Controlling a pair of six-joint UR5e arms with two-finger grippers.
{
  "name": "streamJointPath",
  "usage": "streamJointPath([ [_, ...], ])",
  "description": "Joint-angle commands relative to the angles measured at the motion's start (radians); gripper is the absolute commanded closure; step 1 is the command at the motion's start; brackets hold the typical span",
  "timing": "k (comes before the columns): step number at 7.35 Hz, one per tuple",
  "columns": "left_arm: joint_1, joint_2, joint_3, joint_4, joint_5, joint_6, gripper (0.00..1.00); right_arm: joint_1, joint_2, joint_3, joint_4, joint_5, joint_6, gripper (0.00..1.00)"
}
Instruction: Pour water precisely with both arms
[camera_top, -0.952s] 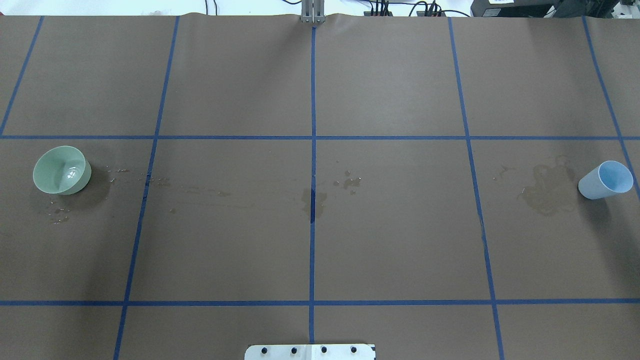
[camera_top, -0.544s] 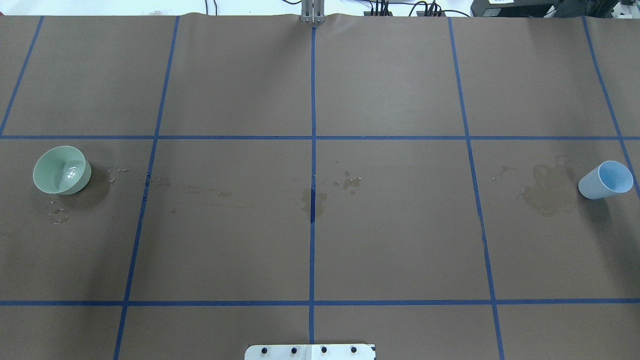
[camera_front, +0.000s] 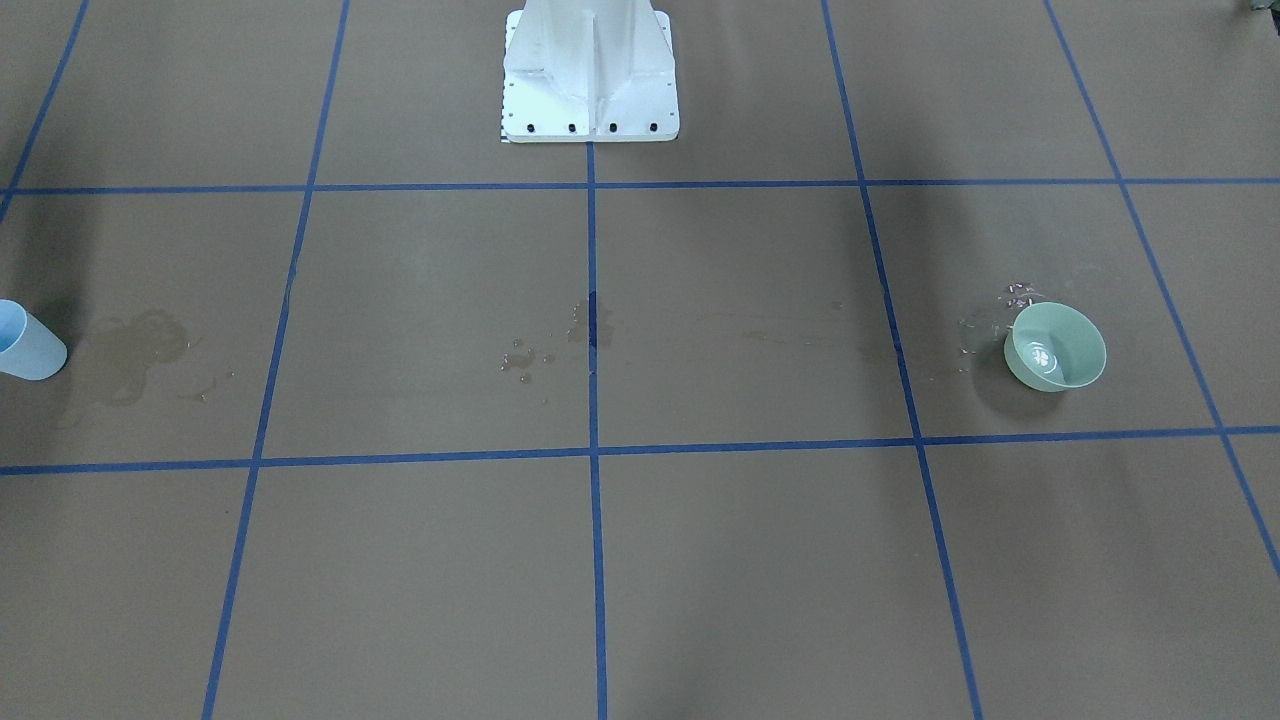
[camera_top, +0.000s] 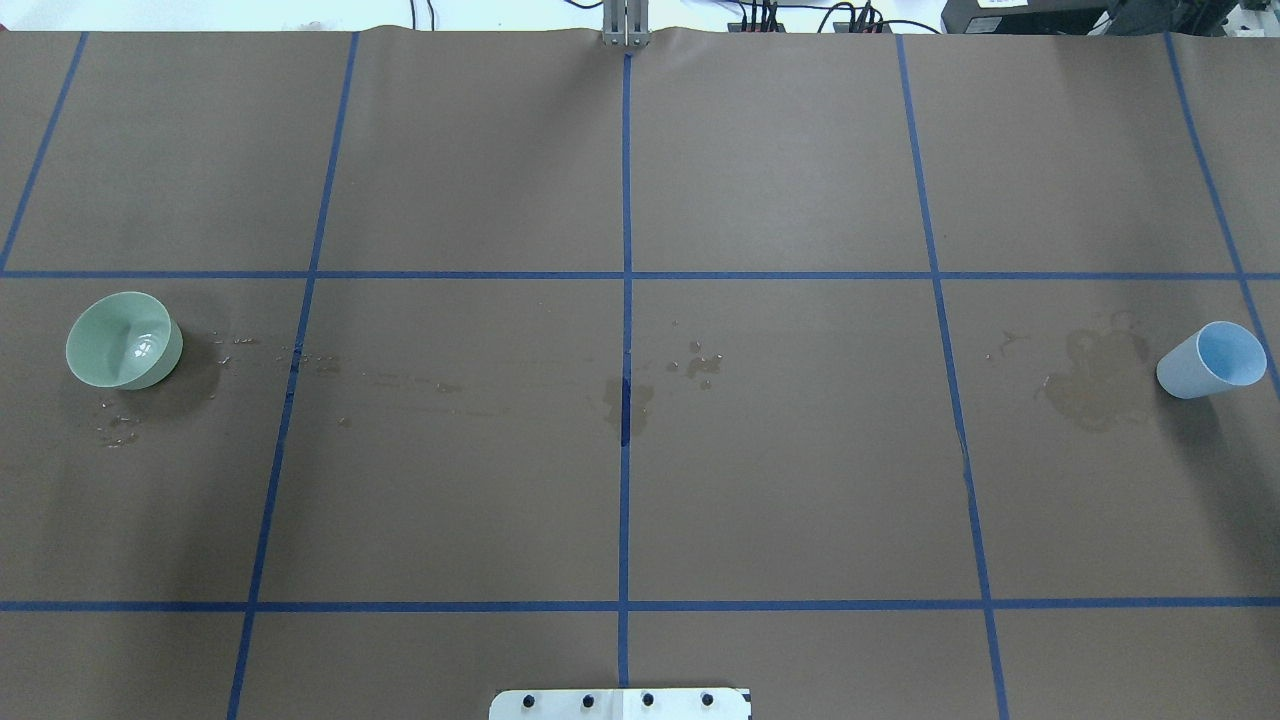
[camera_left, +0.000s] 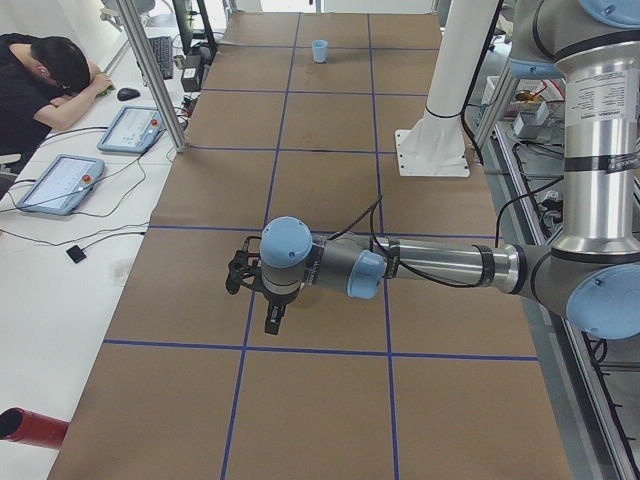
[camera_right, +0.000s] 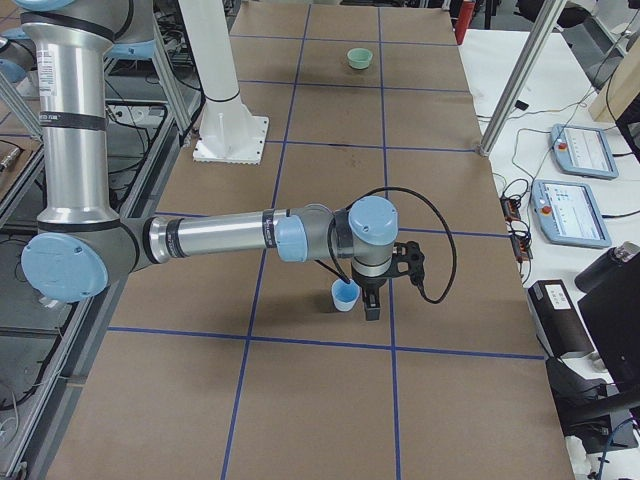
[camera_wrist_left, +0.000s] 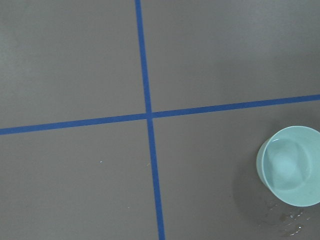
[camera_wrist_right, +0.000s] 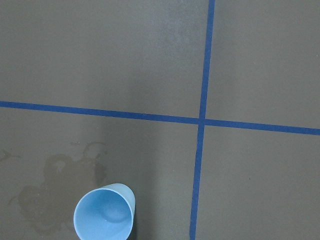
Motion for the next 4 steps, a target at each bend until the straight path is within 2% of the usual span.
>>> streamJointPath([
  [1,0.074,-0.019,0.014,-0.075,-0.003,-0.212,0.0,-0.001,-0.001,0.005,0.009,0.009,0.004,0.01],
  [2,0.142,0.011,0.02,-0.226,0.003,-0.422,0.01,-0.001,-0.014,0.006,0.009,0.015,0.004,0.01],
  [4,0.312,0.032,0.094,-0.496,0.096,-0.713,0.02,-0.001,-0.012,0.006,0.012,0.018,0.001,0.01],
])
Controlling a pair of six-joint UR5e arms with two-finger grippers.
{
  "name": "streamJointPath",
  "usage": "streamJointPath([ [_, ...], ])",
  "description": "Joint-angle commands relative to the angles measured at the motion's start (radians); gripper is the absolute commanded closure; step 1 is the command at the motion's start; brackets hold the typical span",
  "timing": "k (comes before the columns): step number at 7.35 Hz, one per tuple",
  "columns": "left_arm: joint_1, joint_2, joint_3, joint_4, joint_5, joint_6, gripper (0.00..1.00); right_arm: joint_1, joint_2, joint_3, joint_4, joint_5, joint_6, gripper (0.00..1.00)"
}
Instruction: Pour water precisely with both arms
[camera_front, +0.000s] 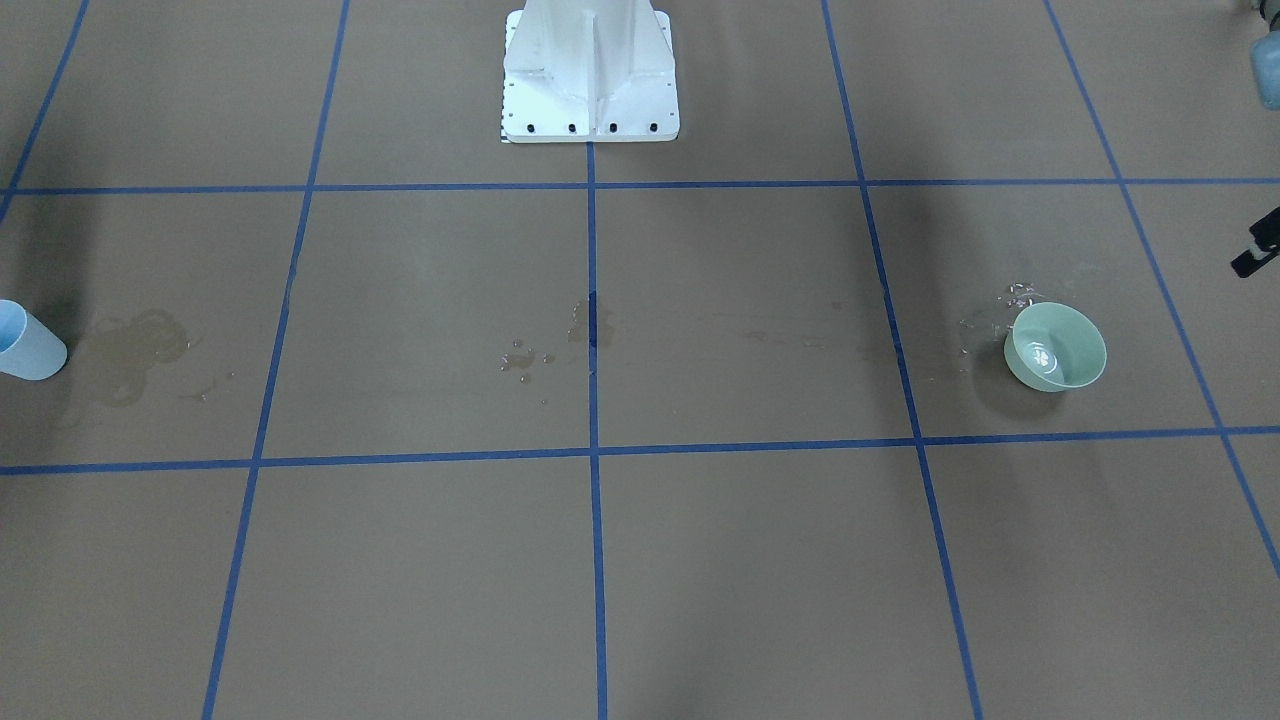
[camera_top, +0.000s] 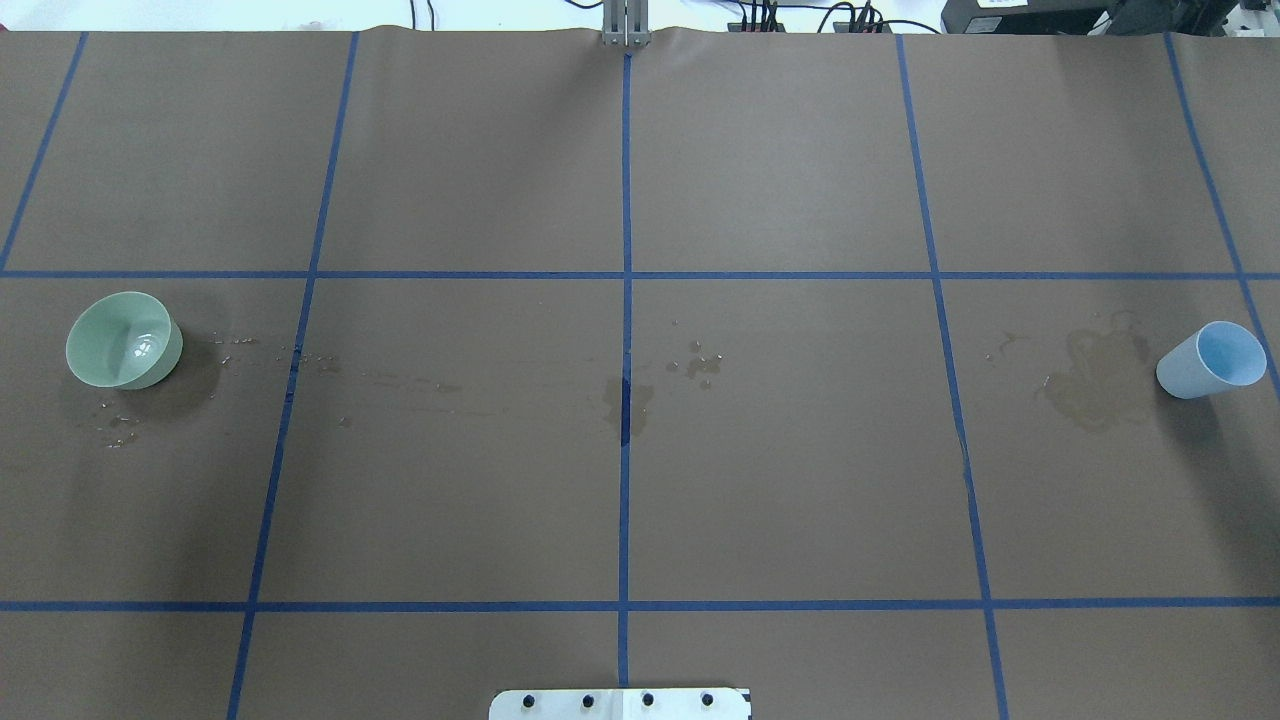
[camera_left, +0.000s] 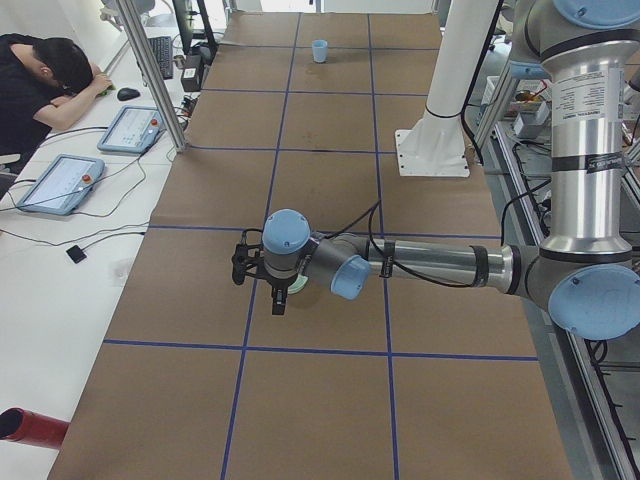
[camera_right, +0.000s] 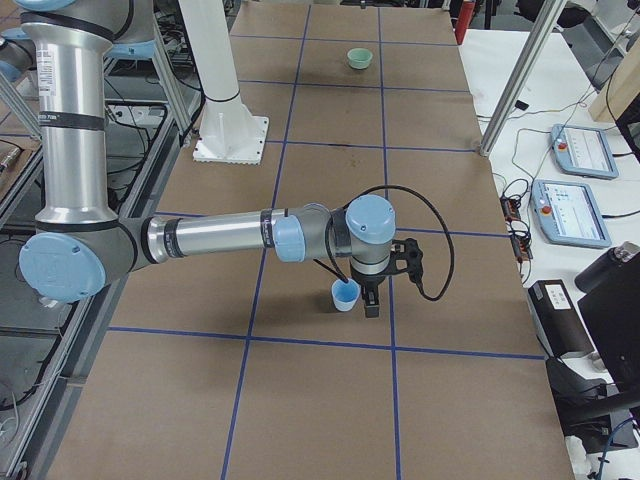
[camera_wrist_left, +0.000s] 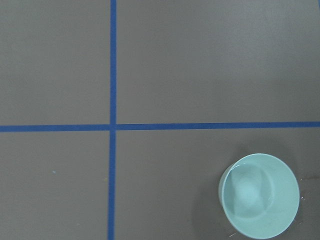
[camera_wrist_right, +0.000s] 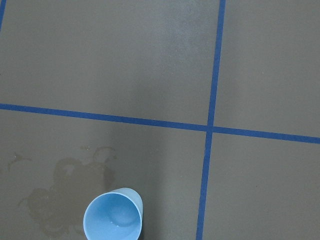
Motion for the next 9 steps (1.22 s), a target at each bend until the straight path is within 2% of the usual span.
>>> streamJointPath([
  [1,0.172,-0.012,0.099,-0.24,0.108,-0.261,0.03,0.0,-0.004,-0.002,0.047,0.002,0.0,0.01],
  [4,0.279,-0.095,0.188,-0.252,0.142,-0.294,0.02,0.0,-0.006,-0.015,0.071,0.007,0.001,0.01],
  [7,0.301,-0.139,0.242,-0.255,0.177,-0.298,0.03,0.0,-0.004,-0.018,0.071,0.008,0.003,0.01],
  [9,0.321,-0.139,0.242,-0.253,0.177,-0.298,0.21,0.0,-0.003,-0.018,0.072,0.008,0.003,0.01],
])
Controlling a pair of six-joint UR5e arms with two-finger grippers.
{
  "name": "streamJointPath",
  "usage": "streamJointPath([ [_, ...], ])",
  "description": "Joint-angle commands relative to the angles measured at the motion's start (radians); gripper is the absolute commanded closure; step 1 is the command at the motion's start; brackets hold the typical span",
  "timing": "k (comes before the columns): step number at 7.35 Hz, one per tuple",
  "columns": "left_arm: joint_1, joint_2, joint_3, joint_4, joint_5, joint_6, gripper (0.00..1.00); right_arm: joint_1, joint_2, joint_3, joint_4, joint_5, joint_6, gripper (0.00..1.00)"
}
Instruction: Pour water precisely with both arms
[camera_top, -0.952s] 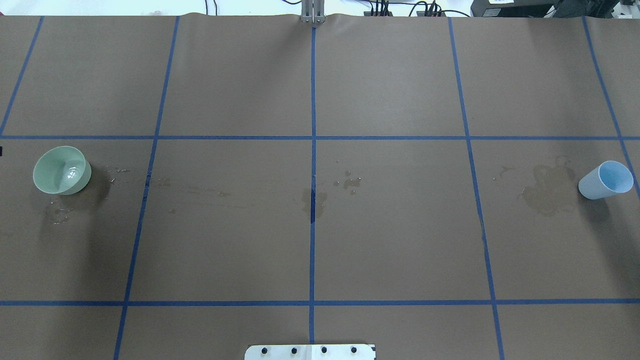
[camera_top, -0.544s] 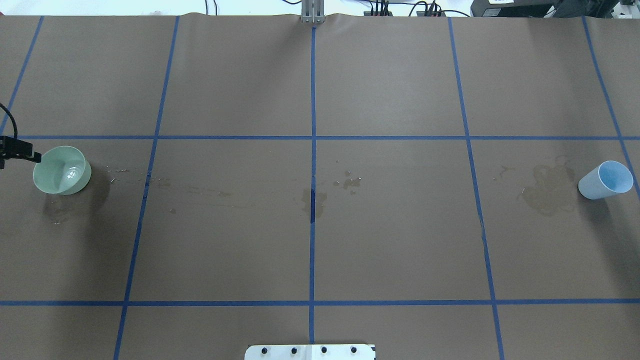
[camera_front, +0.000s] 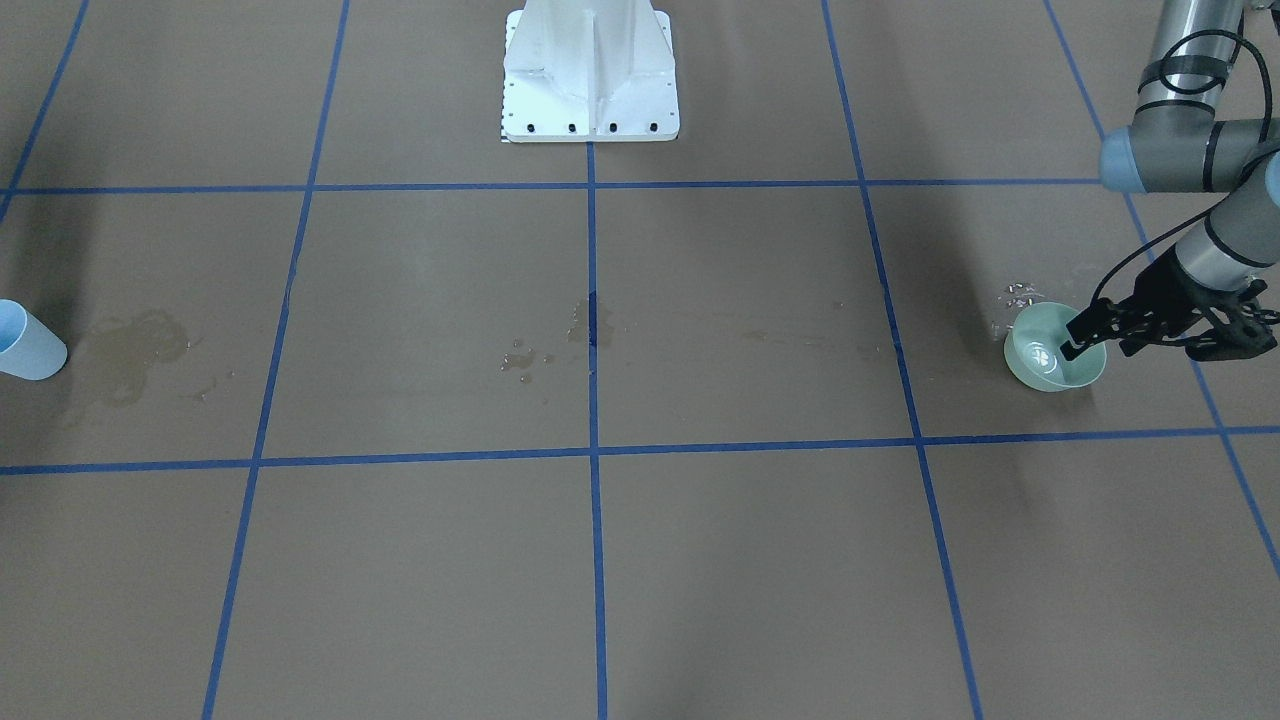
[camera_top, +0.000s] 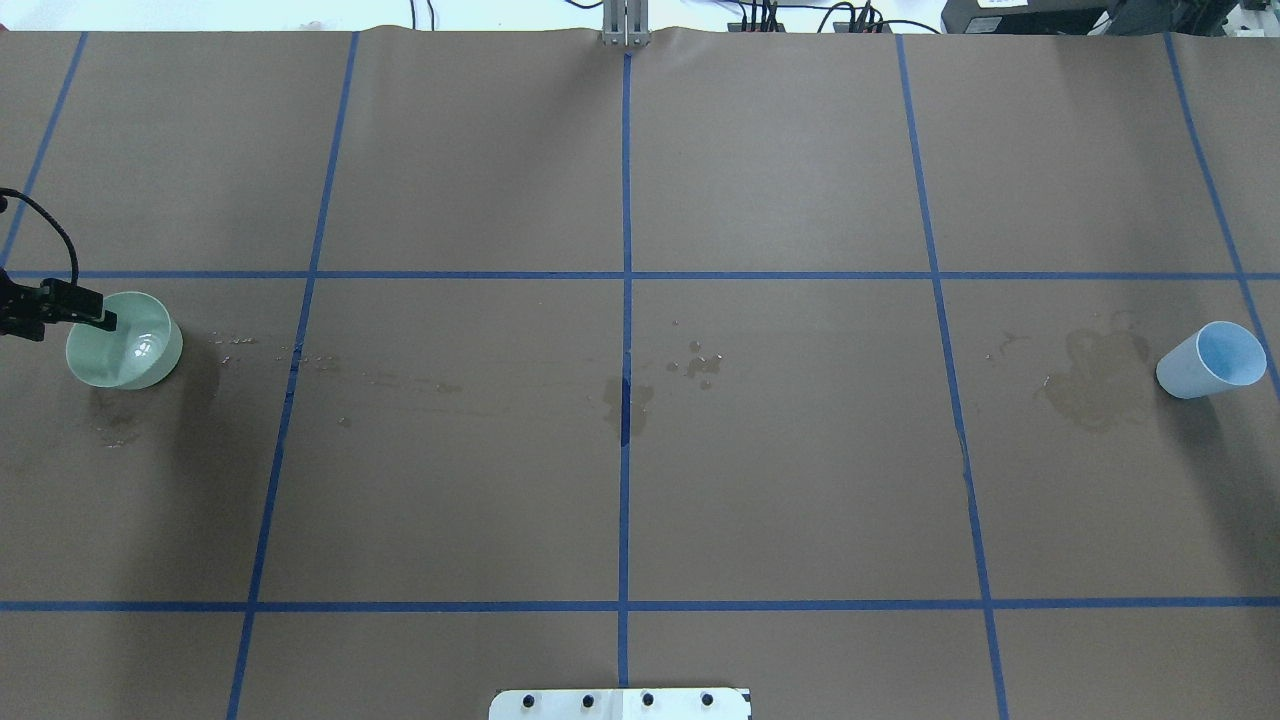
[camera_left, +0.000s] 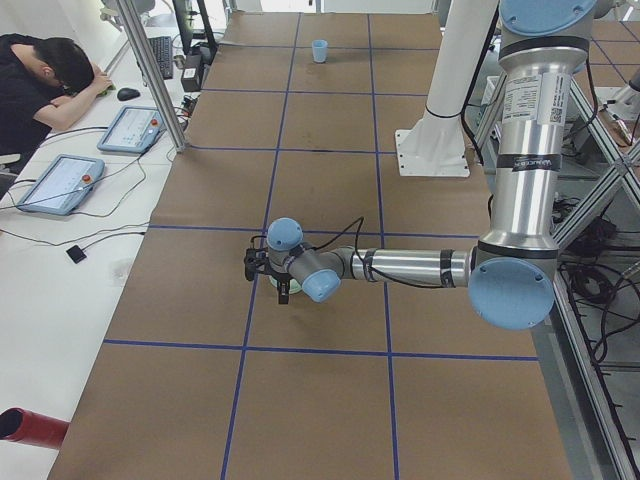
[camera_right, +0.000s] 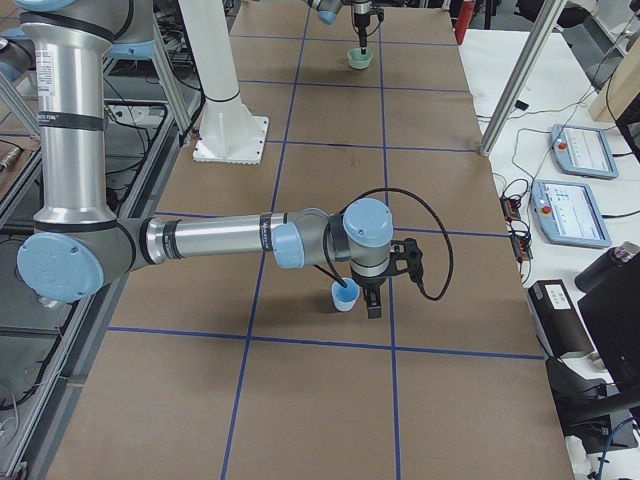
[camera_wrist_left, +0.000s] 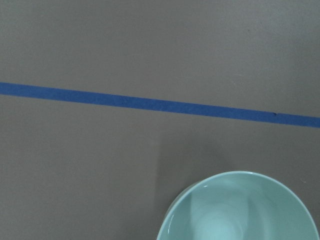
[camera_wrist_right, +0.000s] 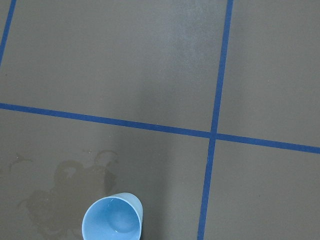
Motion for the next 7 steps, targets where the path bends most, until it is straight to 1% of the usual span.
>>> streamJointPath([
  [1,0.018,-0.003,0.008,0.0,0.003,0.003,0.24,0.0,0.001,0.0,0.001,0.0,-0.001,0.01],
  [2,0.022,-0.003,0.007,0.002,0.003,0.003,0.26,0.0,0.003,0.005,-0.003,0.002,-0.001,0.01],
  [3,0.022,0.0,0.002,0.002,-0.002,0.0,0.42,0.0,0.003,0.006,-0.004,0.002,-0.001,0.01],
  [4,0.02,0.005,-0.002,0.005,-0.006,-0.003,0.7,0.0,0.0,0.005,-0.003,0.002,-0.001,0.01],
  [5,0.02,0.005,0.001,0.011,-0.008,-0.001,1.0,0.0,0.0,0.006,-0.003,0.002,-0.001,0.01],
  [6,0.017,0.006,0.001,0.013,-0.049,0.0,1.0,0.0,0.0,0.003,-0.003,0.002,-0.001,0.01],
  [7,-0.021,0.003,-0.002,0.016,-0.13,0.0,1.0,0.0,0.0,0.002,-0.003,0.002,0.0,0.01],
])
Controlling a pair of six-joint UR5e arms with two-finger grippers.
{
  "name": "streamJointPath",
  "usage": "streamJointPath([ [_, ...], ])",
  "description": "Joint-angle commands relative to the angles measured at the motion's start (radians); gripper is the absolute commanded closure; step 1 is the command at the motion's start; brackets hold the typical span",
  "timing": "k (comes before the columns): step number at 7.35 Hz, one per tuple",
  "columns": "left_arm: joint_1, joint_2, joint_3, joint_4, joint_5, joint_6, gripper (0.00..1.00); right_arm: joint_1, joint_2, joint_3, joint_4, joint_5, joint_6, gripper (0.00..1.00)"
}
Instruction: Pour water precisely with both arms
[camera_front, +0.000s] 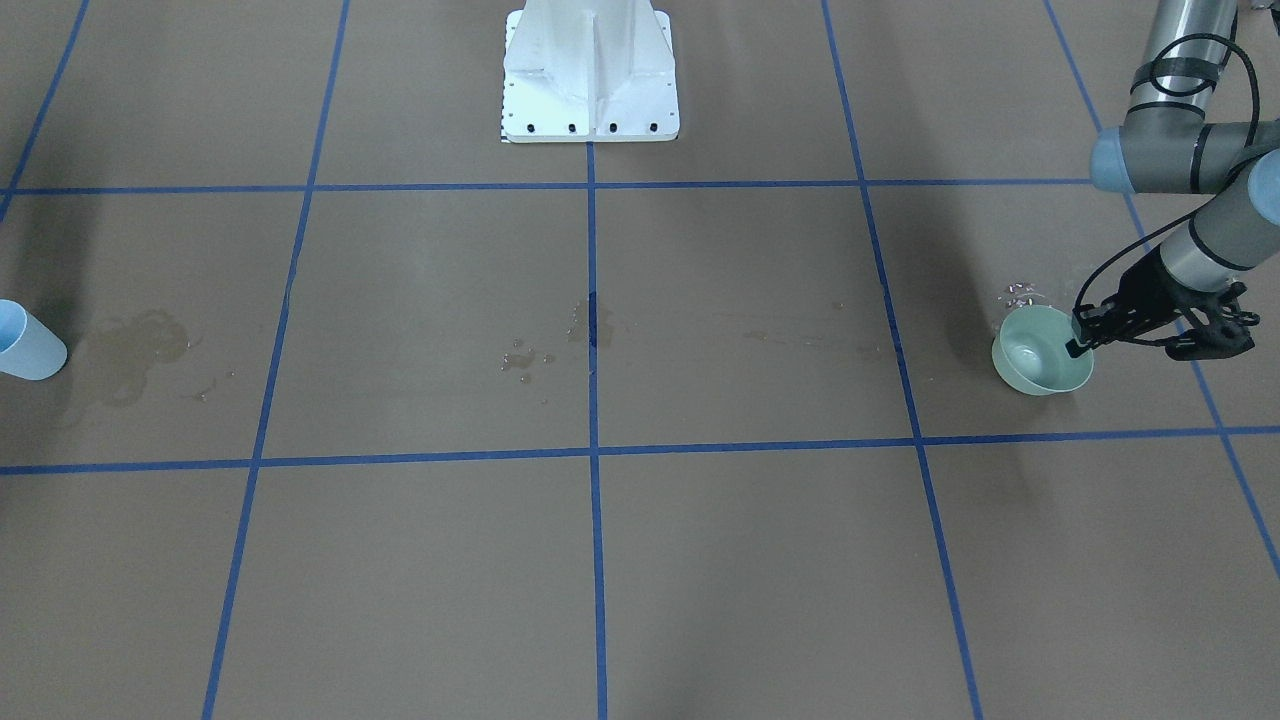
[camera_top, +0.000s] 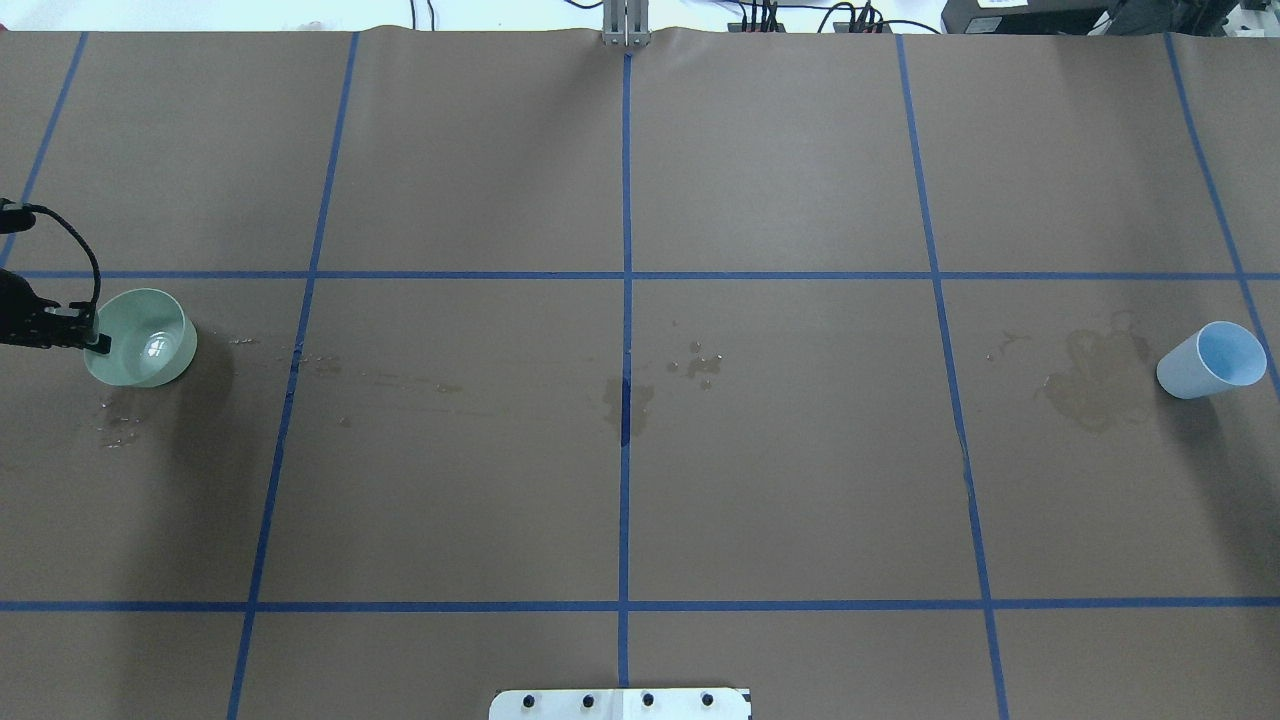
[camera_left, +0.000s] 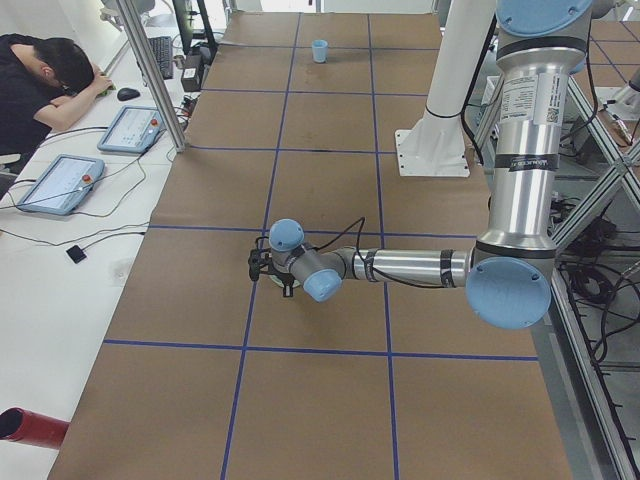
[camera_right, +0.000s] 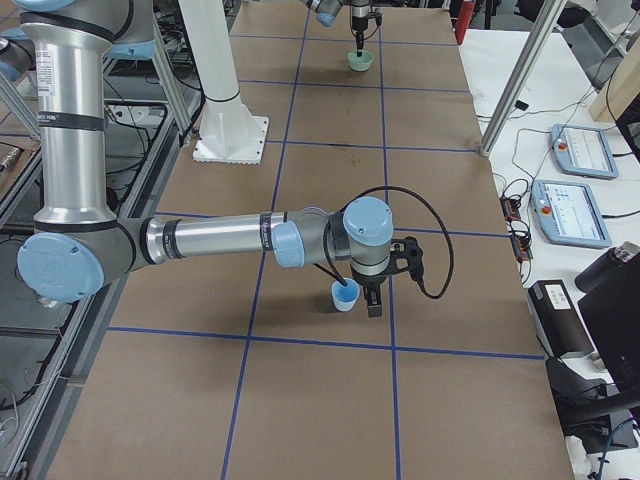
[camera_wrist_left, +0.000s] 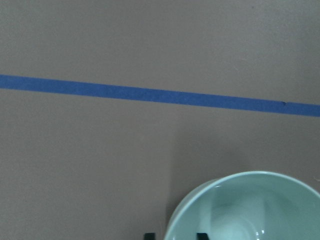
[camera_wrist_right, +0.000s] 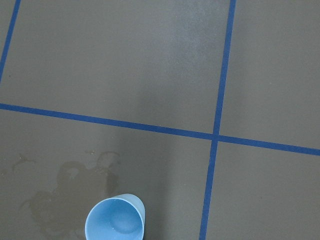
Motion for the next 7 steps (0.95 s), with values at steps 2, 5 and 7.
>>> streamJointPath([
  [2,-0.141,-0.038,-0.064,0.116,-0.208,0.001,1.0,0.0,0.006,-0.002,0.003,0.0,0.0,0.01],
  [5,-0.142,-0.299,-0.264,0.611,-0.181,-0.092,1.0,0.0,-0.02,0.004,0.003,0.029,-0.013,0.01],
  [7,0.029,-0.499,-0.269,0.646,-0.097,-0.424,1.0,0.0,-0.019,0.013,0.005,0.029,-0.01,0.01],
])
